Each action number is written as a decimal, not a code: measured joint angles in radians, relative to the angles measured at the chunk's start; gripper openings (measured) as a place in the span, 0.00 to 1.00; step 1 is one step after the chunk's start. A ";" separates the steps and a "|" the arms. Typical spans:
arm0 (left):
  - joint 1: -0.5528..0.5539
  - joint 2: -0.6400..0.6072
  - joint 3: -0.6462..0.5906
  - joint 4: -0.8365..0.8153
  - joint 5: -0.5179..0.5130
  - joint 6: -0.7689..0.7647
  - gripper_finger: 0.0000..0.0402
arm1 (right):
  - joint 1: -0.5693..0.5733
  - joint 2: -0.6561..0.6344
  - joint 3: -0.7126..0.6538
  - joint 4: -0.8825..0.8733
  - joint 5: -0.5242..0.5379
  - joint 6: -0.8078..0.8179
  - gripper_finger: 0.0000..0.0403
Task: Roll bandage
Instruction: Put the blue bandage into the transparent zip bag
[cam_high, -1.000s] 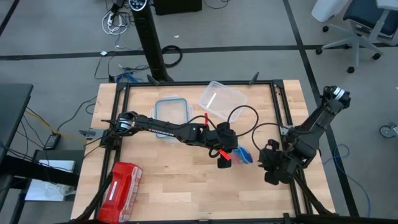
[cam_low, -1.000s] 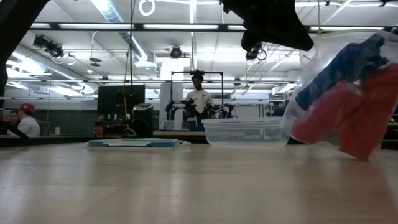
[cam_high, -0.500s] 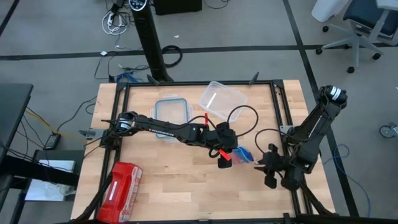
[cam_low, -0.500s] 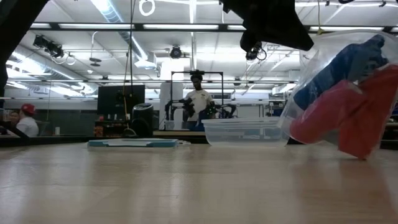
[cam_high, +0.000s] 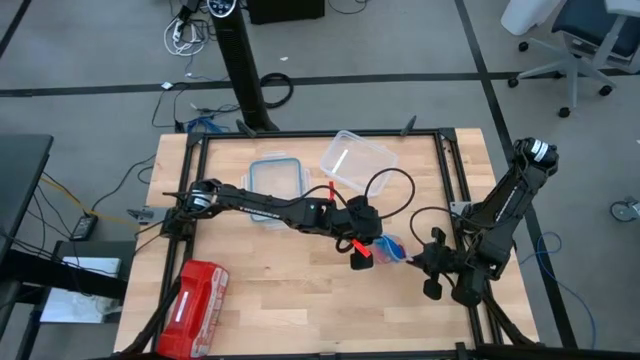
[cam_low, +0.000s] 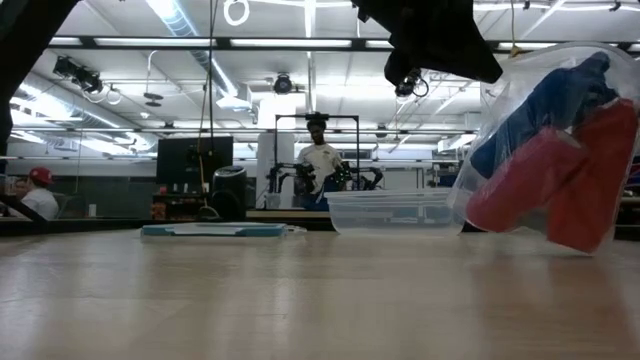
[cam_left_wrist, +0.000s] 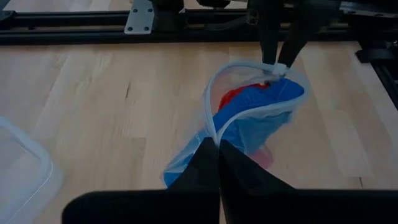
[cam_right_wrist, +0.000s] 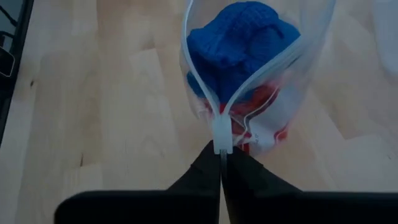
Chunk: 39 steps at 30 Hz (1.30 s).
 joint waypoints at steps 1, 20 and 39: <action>0.000 0.000 0.000 -0.005 0.000 0.000 0.00 | 0.000 0.000 0.000 0.000 0.001 0.000 0.02; -0.006 -0.001 0.014 -0.070 0.043 0.006 0.00 | -0.100 -0.036 0.283 -0.381 -0.399 -0.144 0.00; 0.003 -0.002 0.175 -0.240 0.026 0.078 0.00 | -0.240 -0.035 0.560 -0.670 -0.401 -0.362 0.00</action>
